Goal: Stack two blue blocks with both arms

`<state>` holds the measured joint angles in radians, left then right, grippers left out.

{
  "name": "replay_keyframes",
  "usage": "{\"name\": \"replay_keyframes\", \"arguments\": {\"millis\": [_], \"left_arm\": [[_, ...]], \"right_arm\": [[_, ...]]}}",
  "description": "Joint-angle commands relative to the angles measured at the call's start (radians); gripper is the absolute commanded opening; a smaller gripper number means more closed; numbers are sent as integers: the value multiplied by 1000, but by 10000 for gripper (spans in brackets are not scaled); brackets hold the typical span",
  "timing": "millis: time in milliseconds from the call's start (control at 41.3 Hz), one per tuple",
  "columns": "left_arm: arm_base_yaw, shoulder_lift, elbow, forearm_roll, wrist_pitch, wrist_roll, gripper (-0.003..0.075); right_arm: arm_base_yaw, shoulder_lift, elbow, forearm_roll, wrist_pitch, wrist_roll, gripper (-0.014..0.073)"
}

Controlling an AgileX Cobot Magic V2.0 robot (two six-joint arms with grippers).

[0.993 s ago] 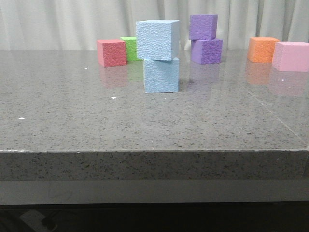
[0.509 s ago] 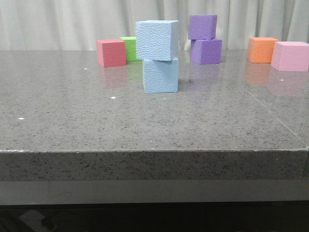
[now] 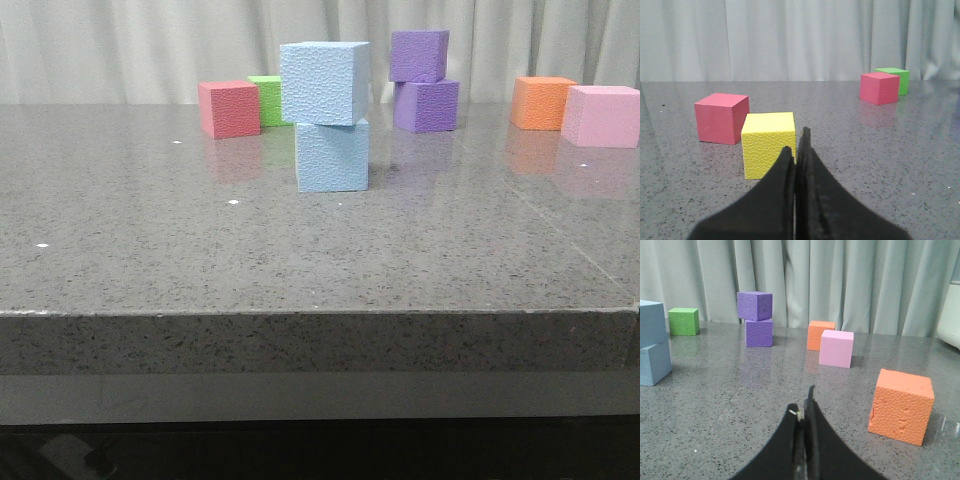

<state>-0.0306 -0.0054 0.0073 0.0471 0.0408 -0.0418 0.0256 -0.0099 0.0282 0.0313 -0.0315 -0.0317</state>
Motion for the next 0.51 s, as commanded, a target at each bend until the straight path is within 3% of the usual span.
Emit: {"name": "replay_keyframes", "arguments": {"millis": [0, 485], "left_arm": [[0, -16, 2, -8, -88, -10, -20], [0, -16, 2, -8, -88, -10, -20]], "right_arm": [[-17, -19, -7, 0, -87, -12, -67], [-4, -19, -7, 0, -86, -12, -67]]}}
